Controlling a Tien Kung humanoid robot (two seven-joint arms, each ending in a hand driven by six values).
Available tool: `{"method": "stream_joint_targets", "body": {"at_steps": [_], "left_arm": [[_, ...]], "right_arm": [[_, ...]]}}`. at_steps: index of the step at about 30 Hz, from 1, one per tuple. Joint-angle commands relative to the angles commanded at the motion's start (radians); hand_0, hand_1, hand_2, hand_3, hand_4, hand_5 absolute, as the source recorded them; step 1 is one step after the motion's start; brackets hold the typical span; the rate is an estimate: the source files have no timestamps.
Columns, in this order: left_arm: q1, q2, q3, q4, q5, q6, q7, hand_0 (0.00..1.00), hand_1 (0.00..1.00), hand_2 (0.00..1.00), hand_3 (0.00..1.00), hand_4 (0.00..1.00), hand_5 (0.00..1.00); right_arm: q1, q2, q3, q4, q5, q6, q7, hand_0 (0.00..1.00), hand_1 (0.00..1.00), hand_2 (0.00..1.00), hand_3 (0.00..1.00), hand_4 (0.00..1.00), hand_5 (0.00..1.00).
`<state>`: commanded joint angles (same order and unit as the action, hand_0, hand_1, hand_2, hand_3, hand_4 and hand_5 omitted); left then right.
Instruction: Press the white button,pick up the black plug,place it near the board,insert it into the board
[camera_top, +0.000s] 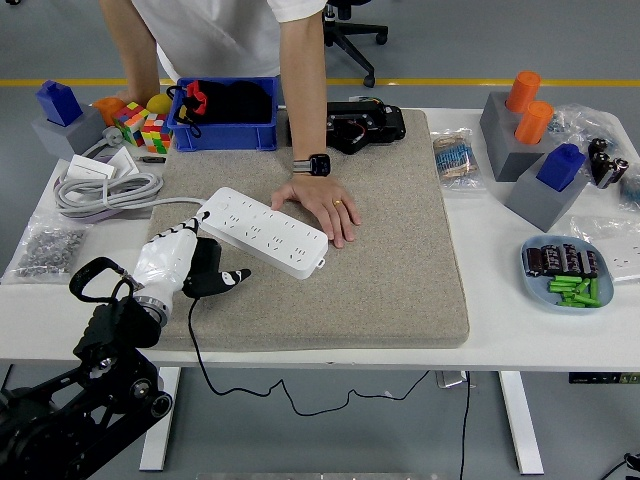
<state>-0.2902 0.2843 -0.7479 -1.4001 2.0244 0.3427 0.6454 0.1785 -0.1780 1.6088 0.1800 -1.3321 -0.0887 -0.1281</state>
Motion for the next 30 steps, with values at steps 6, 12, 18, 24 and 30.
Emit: {"method": "stream_joint_targets", "body": {"at_steps": [6,12,18,24,30], "left_arm": [[-0.007,-0.002,0.002,0.022,0.013,-0.005,0.000,0.852,0.897,0.928,0.945,0.839,0.244],[-0.011,-0.003,0.001,0.037,0.020,-0.012,0.000,0.837,0.885,0.921,0.942,0.836,0.240],[-0.010,-0.003,-0.004,0.045,0.009,-0.019,0.000,0.775,0.821,0.834,0.929,0.827,0.255],[-0.010,-0.003,-0.008,0.047,-0.002,-0.013,0.000,0.649,0.735,0.675,0.890,0.813,0.285],[-0.011,-0.002,-0.006,0.049,-0.005,-0.012,0.000,0.531,0.688,0.604,0.808,0.802,0.301]], "right_arm": [[0.001,0.001,0.001,0.000,0.002,0.000,0.002,0.628,0.600,0.594,0.581,0.660,0.391],[0.001,0.002,0.005,0.000,0.002,0.000,0.002,0.627,0.599,0.593,0.579,0.660,0.392],[-0.001,0.003,0.009,0.000,0.000,0.000,0.002,0.629,0.600,0.594,0.580,0.661,0.390],[-0.002,0.003,0.008,0.000,0.000,0.000,0.003,0.629,0.600,0.594,0.580,0.661,0.387],[0.000,0.003,0.008,0.000,0.001,0.000,0.005,0.629,0.600,0.593,0.580,0.661,0.390]]}}
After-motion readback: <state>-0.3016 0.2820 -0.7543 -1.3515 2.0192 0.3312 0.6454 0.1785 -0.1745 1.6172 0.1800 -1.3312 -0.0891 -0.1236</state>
